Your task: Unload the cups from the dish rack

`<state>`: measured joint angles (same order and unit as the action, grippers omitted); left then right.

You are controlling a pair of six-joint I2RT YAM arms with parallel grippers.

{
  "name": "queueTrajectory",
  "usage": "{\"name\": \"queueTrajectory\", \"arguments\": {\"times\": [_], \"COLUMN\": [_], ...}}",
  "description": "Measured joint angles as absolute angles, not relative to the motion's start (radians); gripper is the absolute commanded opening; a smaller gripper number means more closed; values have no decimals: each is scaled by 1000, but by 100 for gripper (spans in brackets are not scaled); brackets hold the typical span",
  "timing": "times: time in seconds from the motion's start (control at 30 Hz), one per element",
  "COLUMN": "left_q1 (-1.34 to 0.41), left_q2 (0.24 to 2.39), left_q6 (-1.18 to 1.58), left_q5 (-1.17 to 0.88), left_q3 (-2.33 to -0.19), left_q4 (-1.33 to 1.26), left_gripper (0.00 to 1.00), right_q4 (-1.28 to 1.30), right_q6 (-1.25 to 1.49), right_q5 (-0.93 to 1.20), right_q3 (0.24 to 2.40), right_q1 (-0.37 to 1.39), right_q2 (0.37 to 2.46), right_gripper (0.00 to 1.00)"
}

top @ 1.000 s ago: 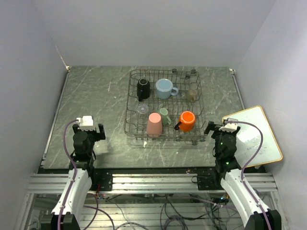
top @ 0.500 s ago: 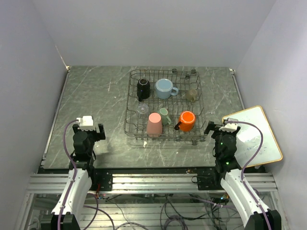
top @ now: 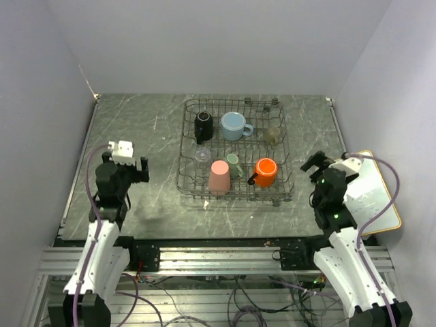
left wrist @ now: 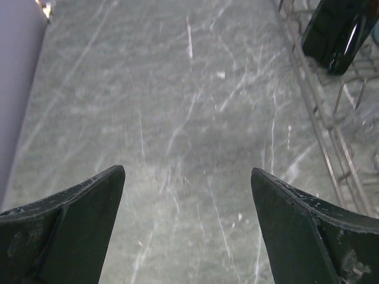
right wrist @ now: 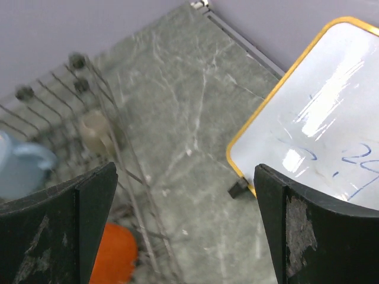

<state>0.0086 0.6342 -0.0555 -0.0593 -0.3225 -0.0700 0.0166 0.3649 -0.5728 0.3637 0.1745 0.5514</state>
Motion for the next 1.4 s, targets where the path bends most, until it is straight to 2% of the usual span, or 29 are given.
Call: {"name": "queueTrajectory", "arguments": {"times": [0.2, 0.43, 0.5, 0.67, 0.93, 1.4], "left_q1": [9, 9, 9, 9, 9, 9], "left_q2": [835, 983, 999, 1036, 1052, 1020], "left_q6": [-138, -186, -203, -264, -383, -475], "left_q5": [-138, -220, -228, -216, -194, -203], "left_q3": [-662, -908, -929, -933, -934, -934], "left_q4": [123, 360, 405, 486, 585, 630], "left_gripper": [99, 95, 93, 91, 86, 85], "right_q4": [141, 36, 35, 38, 89, 187], "right_q6": [589, 549, 514, 415, 348, 321], "right_q5": [-625, -327, -324, -353, -408, -442], "right_q3": [582, 618, 679, 789, 931, 1079], "right_q1": [175, 194, 282, 651, 948, 989], "right_q2": [660, 782, 876, 1060, 1257, 1545], "right_gripper": [100, 100, 100, 100, 100, 100]}}
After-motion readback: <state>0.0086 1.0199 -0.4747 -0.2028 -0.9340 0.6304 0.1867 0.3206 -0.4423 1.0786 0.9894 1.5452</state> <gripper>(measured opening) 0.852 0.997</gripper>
